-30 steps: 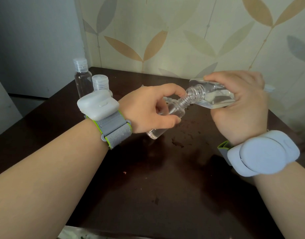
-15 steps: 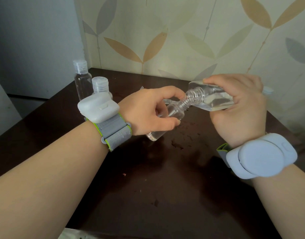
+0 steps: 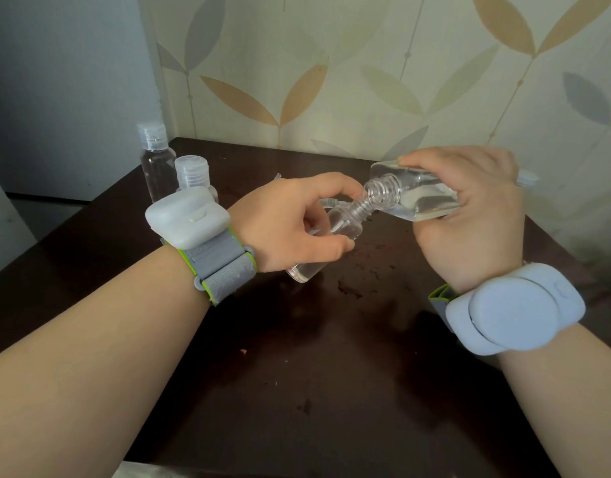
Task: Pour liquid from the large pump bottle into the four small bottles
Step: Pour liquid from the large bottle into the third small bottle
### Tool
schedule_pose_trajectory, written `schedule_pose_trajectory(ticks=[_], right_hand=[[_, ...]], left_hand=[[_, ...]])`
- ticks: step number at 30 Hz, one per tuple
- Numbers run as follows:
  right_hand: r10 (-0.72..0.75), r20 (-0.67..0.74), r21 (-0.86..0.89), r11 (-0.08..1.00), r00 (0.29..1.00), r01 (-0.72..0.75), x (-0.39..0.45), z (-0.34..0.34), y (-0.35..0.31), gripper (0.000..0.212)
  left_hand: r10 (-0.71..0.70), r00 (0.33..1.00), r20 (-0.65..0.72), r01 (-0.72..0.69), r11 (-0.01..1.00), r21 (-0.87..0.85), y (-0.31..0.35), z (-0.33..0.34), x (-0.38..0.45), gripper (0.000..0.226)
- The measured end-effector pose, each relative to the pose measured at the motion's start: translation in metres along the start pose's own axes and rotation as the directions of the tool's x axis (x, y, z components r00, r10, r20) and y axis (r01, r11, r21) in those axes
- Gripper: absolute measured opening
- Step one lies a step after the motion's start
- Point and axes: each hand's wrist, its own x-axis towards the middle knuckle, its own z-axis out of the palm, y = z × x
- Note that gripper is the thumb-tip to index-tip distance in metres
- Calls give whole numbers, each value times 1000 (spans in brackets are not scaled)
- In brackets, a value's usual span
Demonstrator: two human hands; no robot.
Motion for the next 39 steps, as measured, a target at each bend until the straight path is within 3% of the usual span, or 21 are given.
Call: schedule_pose_trajectory(ticks=[39], right_hand=[[-24,-4,-15,1000,1000,24,2,4,3,42]], left_hand=[[-25,999,-30,26,999,37,-1,-1,0,35]])
